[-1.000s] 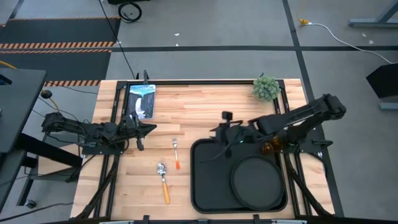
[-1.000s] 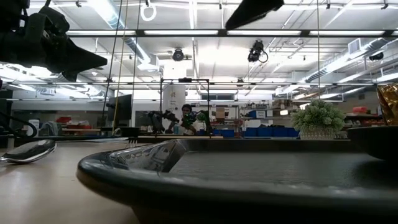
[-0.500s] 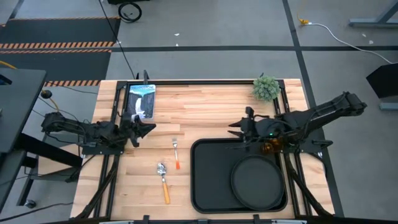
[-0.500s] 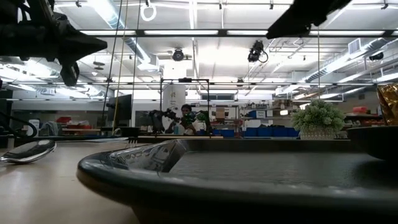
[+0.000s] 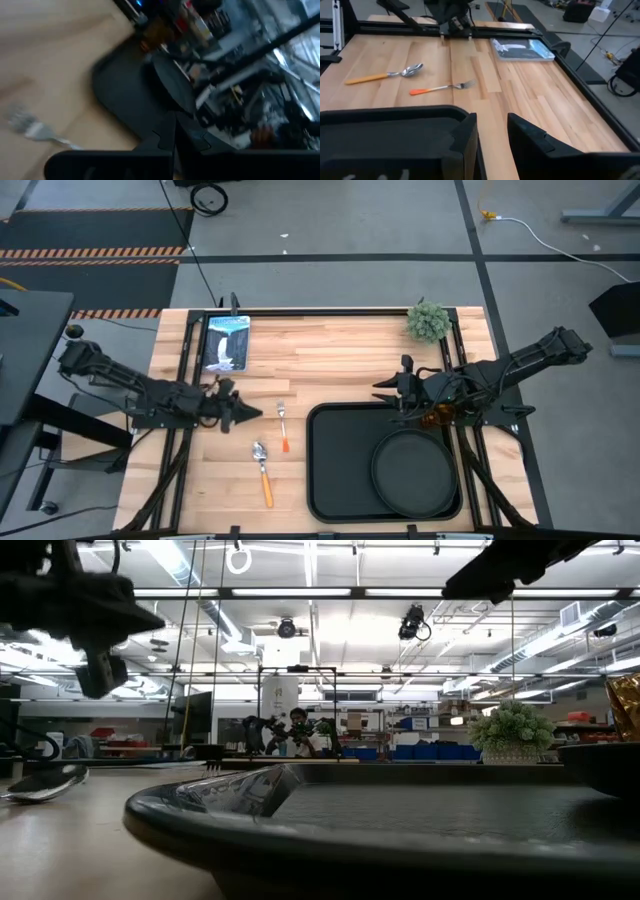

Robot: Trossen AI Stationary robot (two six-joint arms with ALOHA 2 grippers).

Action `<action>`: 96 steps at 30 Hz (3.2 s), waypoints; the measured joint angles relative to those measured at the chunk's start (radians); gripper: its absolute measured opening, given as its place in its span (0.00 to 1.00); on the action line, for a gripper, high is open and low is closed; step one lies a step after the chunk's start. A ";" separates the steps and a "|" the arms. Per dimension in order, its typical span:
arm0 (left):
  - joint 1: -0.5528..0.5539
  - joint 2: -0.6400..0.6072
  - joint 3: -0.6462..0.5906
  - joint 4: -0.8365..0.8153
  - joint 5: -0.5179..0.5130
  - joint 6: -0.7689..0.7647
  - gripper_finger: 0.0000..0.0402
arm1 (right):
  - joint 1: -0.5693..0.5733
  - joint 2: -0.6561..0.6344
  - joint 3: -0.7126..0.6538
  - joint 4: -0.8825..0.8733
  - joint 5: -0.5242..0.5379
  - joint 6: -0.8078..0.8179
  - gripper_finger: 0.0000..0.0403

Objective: Pick and place plate/cup/fork/spoon on tray
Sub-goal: Put the orange fork on the black tray to the left of the black plate

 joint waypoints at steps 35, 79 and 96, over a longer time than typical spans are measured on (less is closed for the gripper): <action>0.015 0.909 0.814 -0.871 -0.046 0.226 0.03 | 0.071 0.008 0.000 0.057 0.151 0.006 0.28; 0.035 1.306 1.120 -1.283 -0.084 -0.416 0.38 | 0.226 0.152 0.001 0.244 0.204 -0.054 0.28; 0.040 1.283 1.104 -1.236 -0.063 -0.419 0.35 | 0.226 0.152 0.001 0.252 0.204 -0.055 0.28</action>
